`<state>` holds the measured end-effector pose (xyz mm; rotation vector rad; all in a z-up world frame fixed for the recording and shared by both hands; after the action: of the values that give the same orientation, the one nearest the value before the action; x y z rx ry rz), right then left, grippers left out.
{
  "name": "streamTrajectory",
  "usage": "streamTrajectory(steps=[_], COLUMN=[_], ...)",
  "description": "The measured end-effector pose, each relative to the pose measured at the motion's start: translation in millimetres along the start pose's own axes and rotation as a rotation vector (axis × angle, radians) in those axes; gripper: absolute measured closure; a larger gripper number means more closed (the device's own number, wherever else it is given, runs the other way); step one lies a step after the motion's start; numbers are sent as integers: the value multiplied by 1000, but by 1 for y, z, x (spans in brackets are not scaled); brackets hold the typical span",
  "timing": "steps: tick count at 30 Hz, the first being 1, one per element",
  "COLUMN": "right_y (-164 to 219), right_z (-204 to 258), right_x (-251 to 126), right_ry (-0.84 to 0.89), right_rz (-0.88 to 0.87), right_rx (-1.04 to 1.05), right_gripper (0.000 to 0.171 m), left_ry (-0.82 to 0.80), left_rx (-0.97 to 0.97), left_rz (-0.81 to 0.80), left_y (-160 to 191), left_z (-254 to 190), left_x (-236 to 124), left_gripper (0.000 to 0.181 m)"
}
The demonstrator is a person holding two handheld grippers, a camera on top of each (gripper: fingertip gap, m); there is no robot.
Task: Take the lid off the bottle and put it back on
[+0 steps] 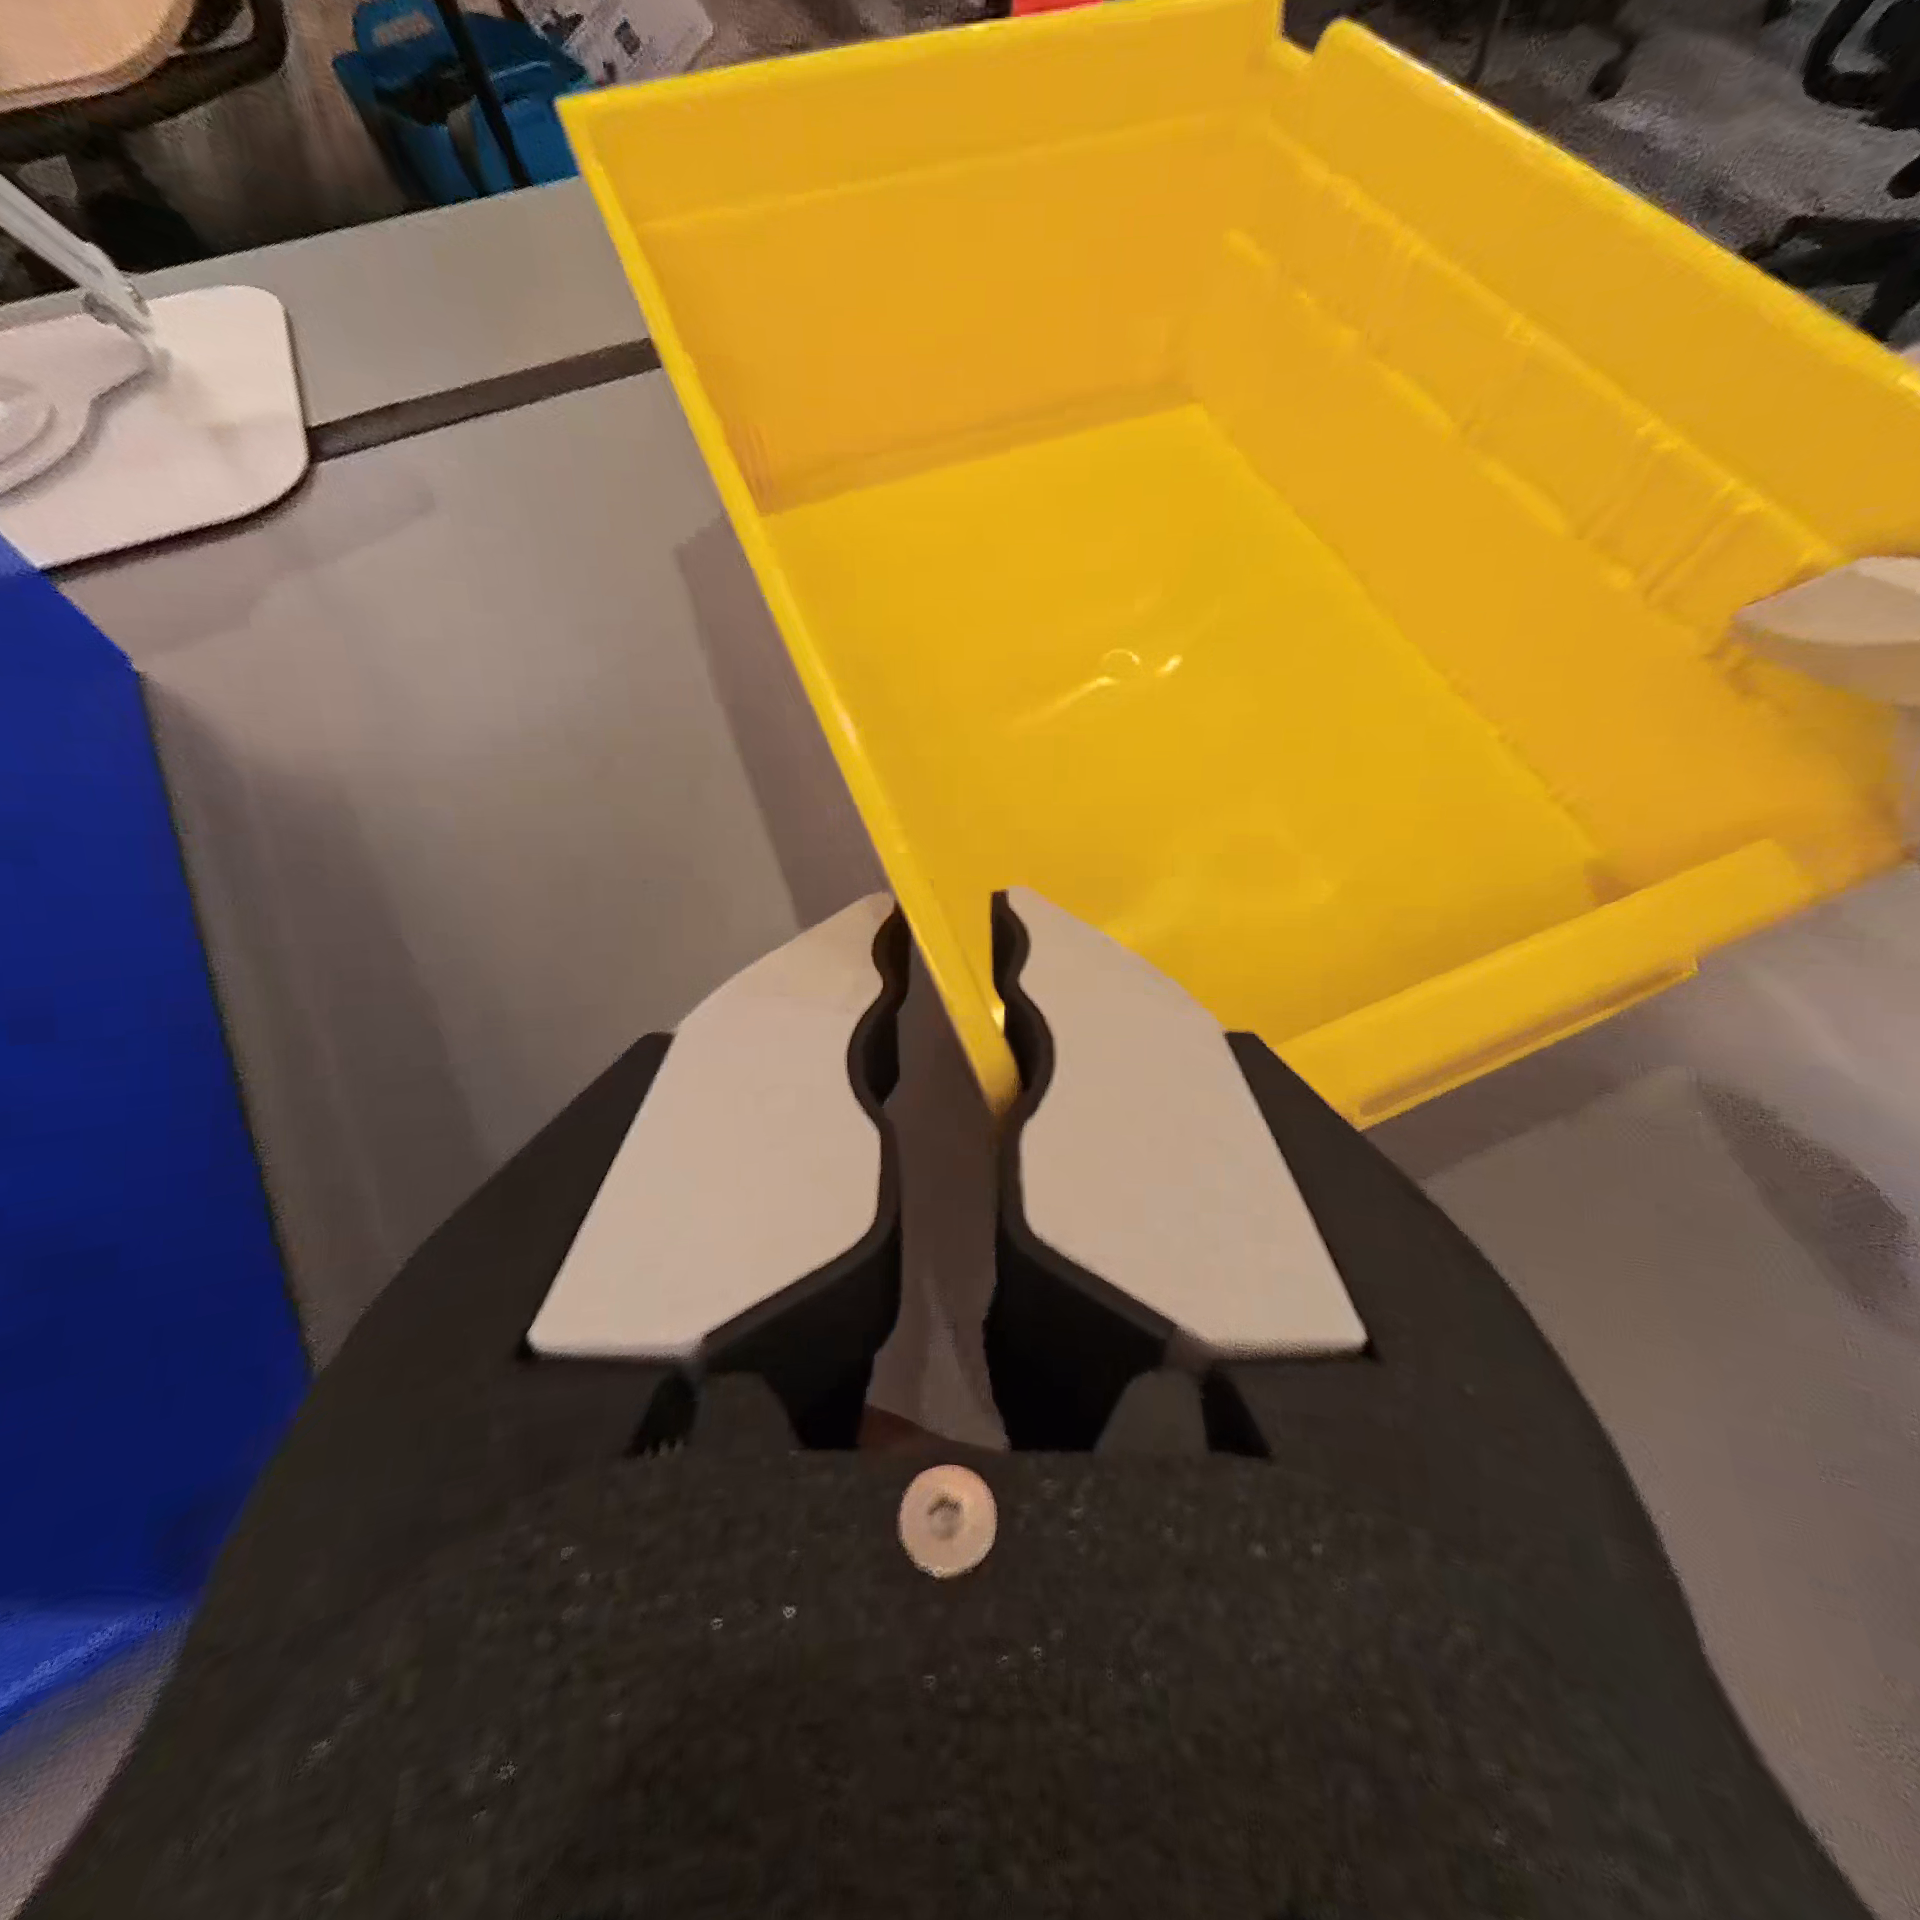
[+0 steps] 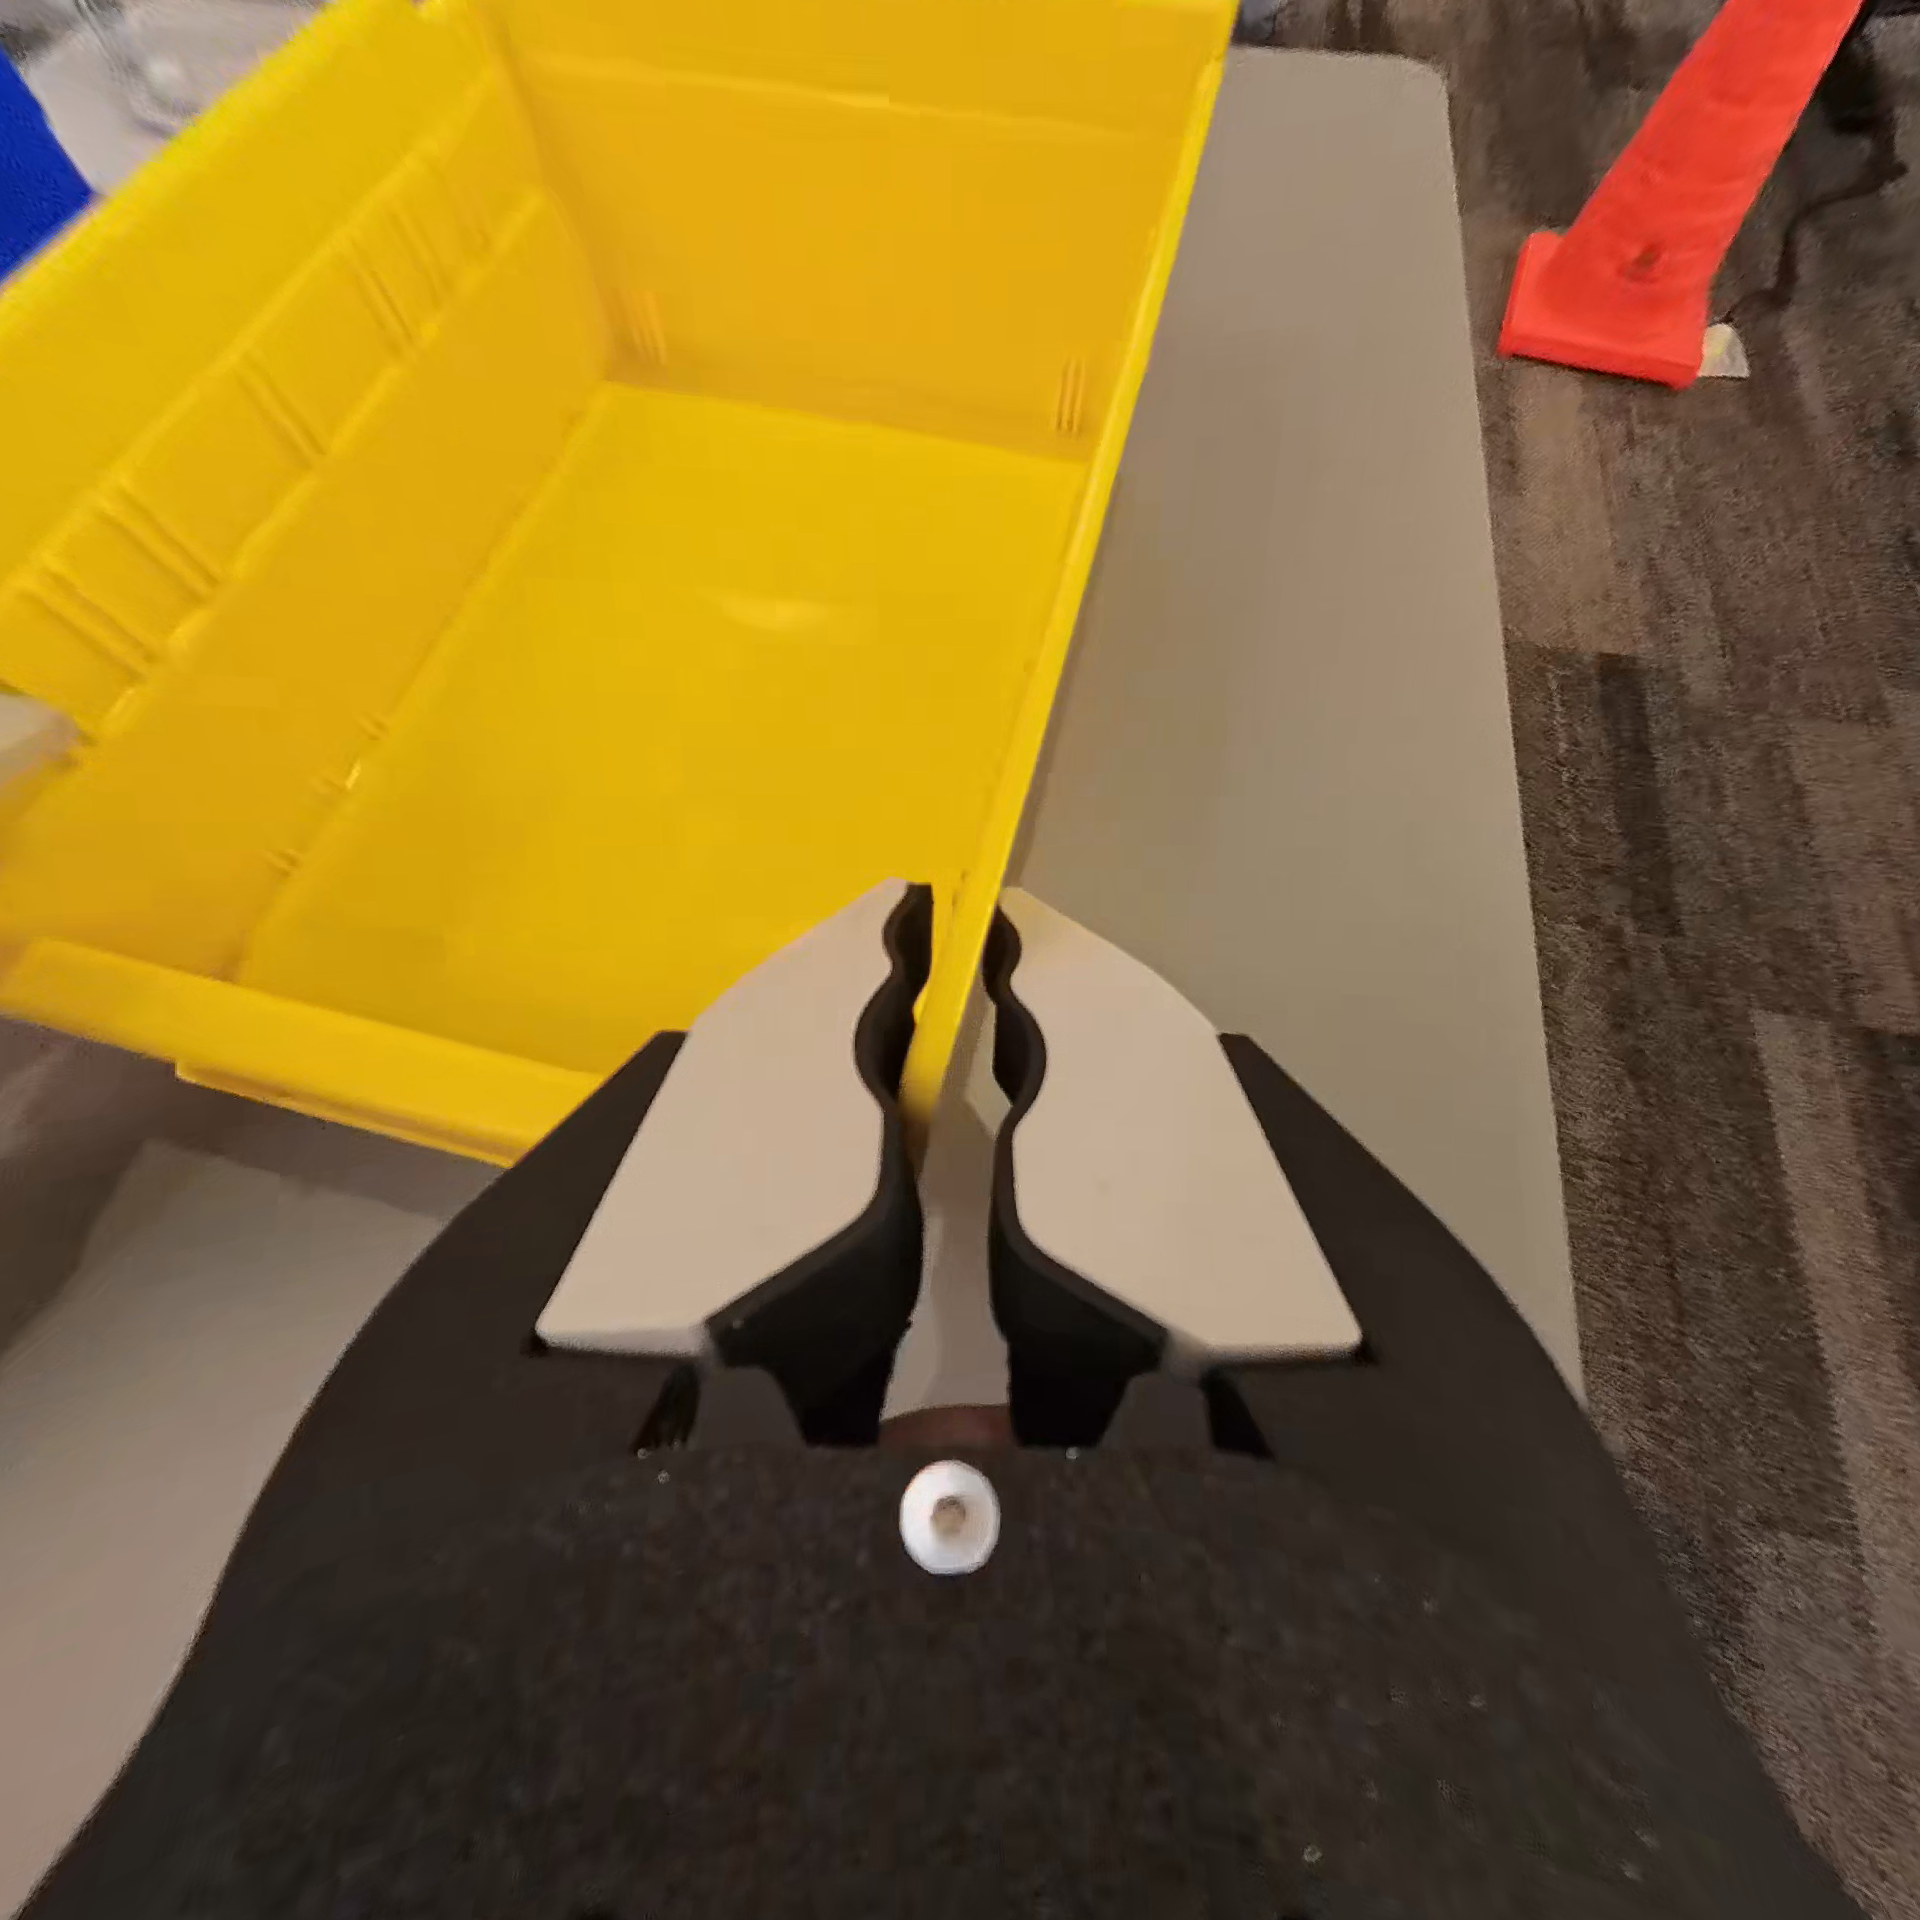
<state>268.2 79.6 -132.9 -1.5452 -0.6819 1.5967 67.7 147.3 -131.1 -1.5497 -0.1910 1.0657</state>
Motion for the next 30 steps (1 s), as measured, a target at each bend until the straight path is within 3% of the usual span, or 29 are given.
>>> streamTrajectory(steps=[4, 6, 11, 14, 17, 21, 23, 25, 26, 28, 30], right_y=[-4, -9, -45, -72, -81, -54, -35, -18, -10, -1, -2], right_z=[-7, -8, 3, 58, 147, 276, 310, 325, 328, 326, 329], right_x=[2, -5, -46, -60, -51, -12, 16, 42, 53, 70, 72], right_ry=[39, 71, 280, 209, -32, -445, -457, -379, -332, -195, -126], right_rz=[17, 25, 9, -56, -101, -41, 40, 107, 135, 131, 55], right_rx=[26, -16, -245, -372, -471, -391, -324, -259, -237, -221, -192], right_gripper=[162, 145, 135, 129, 122, 111, 100, 104, 114, 159, 164], left_ry=[88, 150, 147, 20, -206, -395, -356, -314, -277, -209, -229], left_rx=[56, 63, 44, -26, -55, -85, -112, -126, -128, -166, -155], left_rz=[-1, 6, -78, -105, -125, -111, -48, -6, 27, 54, 77], left_y=[4, 3, -10, 8, 44, 95, 108, 113, 116, 116, 115], left_z=[-12, -12, 58, 135, 211, 269, 278, 282, 282, 281, 289], left_x=[-6, -23, -96, -137, -168, -179, -165, -148, -139, -130, -129], left_gripper=[157, 145, 131, 128, 126, 124, 122, 126, 137, 170, 176])
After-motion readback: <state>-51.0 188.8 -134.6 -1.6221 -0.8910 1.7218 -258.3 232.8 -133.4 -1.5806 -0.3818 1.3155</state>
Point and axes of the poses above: each gripper's, where its closed fingertips meet, x out along the fingers, y out of its underside, z = x × y across the jaws, the point moved 5 cm from there along -x, back along the fingers, and after that the axes turned 6 degrees about x, right-handed, at the moved point
